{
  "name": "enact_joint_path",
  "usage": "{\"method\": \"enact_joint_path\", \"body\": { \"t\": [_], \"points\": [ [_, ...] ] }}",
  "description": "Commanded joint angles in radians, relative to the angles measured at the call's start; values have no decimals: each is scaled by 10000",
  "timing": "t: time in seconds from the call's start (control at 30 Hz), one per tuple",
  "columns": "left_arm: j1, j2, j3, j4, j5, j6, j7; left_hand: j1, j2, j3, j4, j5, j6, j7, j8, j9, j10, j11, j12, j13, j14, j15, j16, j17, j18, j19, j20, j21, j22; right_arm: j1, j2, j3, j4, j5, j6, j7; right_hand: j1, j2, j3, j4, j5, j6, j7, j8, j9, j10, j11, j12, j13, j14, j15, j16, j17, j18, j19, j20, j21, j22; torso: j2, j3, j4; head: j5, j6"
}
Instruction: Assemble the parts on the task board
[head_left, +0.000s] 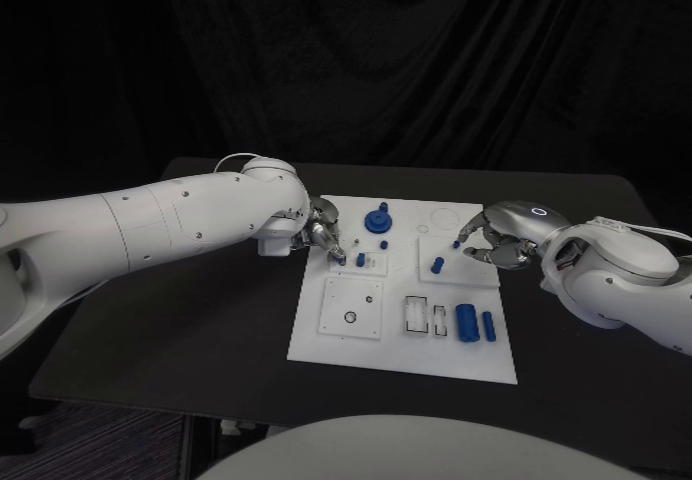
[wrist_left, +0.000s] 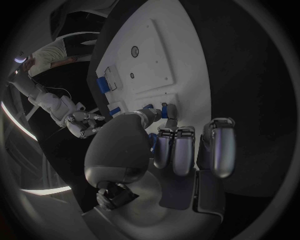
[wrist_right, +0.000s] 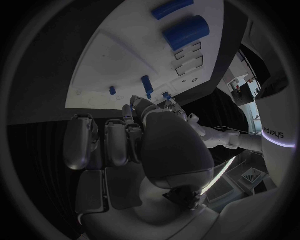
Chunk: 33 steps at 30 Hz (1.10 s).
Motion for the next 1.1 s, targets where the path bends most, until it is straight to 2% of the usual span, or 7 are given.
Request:
{"method": "enact_joint_path", "body": {
  "t": [0.03, 0.23, 1.1],
  "points": [
    [-27, 39, -3, -17, 11, 215, 11, -8, 6, 306, -333, 51, 139, -234, 15, 12, 1041, -22, -5, 2610, 1076, -23, 26, 2634, 48, 137, -45, -71, 2076, -22, -7, 5, 3, -29, 47, -136, -23, -6, 44, -20, 48, 66, 3, -15, -16, -76, -15, -47, 1065, 436, 72, -23, -9, 174, -50, 46, -65, 1771, 9, 0, -10, -6, -1],
    [-35, 85, -3, -48, 11, 242, 67, -6, 6, 309, -337, 53, 139, -234, 13, 12, 1041, -21, -5, 2610, 1076, -23, 26, 2634, 53, 128, -45, -89, 2070, -22, -4, 5, 0, -29, 49, -136, -23, -6, 44, -20, 48, 66, 3, -15, -16, -76, -15, -47, 1065, 436, 72, -23, -9, 174, -50, 46, -65, 1771, 6, -9, 4, -10, -1],
    [-80, 151, -3, -55, 11, 255, 73, -2, 43, 346, -367, 67, 132, -218, -8, 9, 1041, -13, -5, 2610, 1076, -20, 26, 2634, 74, 77, -44, -182, 2041, -23, 20, 5, -24, -29, 109, -151, -22, -14, 50, -28, 48, 68, 5, -17, -19, -80, -10, -51, 1061, 424, 77, -48, -38, 177, -57, 49, -82, 1766, -2, -1, -6, 37, -1]
  ]
}}
